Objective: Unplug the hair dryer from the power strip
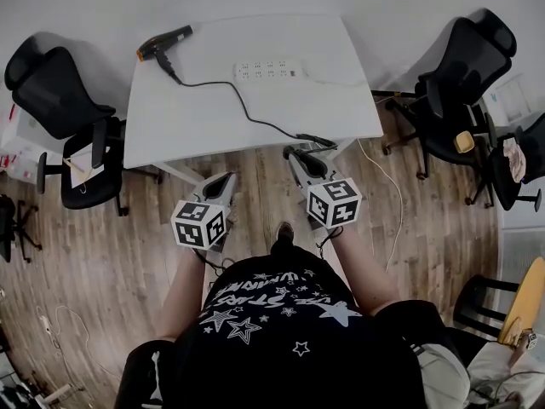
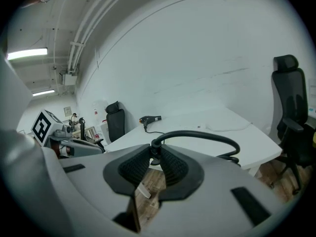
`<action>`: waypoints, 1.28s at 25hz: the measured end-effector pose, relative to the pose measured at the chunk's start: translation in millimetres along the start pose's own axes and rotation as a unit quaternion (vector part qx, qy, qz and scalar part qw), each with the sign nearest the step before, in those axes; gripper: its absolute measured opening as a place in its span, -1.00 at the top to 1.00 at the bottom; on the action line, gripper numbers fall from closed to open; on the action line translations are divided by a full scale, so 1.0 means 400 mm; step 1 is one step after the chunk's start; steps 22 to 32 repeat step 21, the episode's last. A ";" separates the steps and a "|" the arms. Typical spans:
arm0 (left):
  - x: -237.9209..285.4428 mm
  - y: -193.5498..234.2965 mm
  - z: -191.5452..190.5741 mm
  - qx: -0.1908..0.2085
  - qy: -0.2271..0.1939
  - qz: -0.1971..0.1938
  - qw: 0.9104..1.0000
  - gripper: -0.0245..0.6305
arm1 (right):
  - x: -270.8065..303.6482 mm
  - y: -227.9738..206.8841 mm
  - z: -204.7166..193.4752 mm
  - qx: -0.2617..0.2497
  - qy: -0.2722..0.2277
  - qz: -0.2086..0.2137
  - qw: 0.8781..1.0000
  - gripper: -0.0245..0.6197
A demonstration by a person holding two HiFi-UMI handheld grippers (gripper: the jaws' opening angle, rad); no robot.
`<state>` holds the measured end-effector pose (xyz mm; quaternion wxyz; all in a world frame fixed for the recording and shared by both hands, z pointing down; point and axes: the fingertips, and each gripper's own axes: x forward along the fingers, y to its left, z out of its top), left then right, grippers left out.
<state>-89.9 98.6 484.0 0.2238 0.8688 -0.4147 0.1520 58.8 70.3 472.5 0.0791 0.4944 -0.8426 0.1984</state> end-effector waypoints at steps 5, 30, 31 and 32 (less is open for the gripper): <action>-0.057 0.004 -0.024 -0.003 -0.004 -0.006 1.000 0.90 | -0.024 0.054 -0.022 0.002 0.002 -0.004 1.000 0.69; -0.212 -0.016 -0.102 -0.020 -0.015 -0.016 1.000 0.90 | -0.093 0.187 -0.101 0.033 0.005 -0.010 0.999 0.69; -0.212 -0.016 -0.102 -0.020 -0.015 -0.016 1.000 0.90 | -0.093 0.187 -0.101 0.033 0.005 -0.010 0.999 0.69; -0.212 -0.016 -0.102 -0.020 -0.015 -0.016 1.000 0.90 | -0.093 0.187 -0.101 0.033 0.005 -0.010 0.999 0.69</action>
